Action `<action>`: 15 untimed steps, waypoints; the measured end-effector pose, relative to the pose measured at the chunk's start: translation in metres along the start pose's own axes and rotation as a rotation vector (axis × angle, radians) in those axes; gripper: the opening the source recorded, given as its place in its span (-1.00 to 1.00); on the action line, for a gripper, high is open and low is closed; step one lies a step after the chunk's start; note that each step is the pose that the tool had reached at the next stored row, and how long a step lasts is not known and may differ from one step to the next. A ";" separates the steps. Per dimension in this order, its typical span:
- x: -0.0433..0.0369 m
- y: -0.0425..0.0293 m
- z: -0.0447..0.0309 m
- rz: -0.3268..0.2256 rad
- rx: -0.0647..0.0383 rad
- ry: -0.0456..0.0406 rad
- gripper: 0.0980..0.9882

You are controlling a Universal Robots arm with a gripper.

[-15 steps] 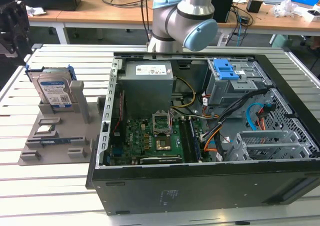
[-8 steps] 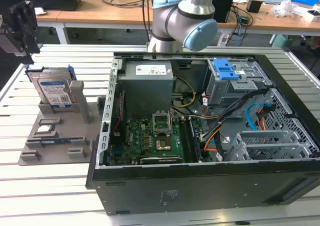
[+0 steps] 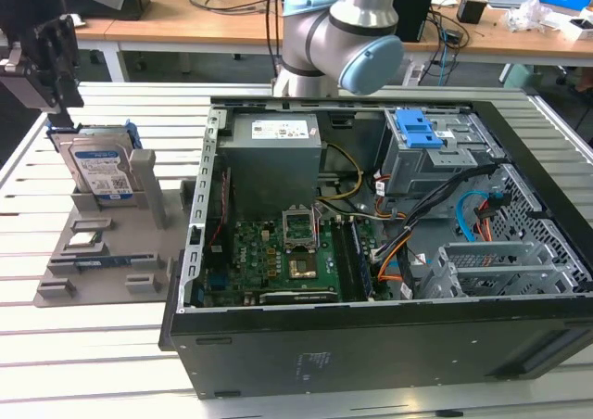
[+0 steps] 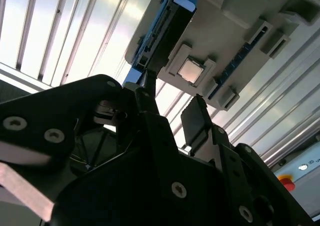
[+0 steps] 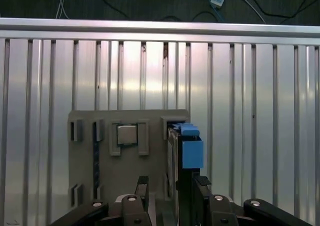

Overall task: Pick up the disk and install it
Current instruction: 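Pick up the disk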

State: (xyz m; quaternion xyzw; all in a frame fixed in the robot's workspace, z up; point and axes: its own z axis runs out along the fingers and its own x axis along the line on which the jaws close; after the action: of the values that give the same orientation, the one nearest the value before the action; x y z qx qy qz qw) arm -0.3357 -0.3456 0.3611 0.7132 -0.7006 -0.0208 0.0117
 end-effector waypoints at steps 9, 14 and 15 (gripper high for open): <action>-0.0202 0.0076 0.0263 -0.001 0.000 -0.0005 -0.14; -0.0201 0.0073 0.0393 -0.001 0.000 -0.0004 -0.14; -0.0201 0.0072 0.0412 -0.001 0.000 -0.0005 -0.14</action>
State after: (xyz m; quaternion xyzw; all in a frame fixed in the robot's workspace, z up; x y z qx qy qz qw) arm -0.3452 -0.3251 0.3205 0.7137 -0.7000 -0.0210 0.0116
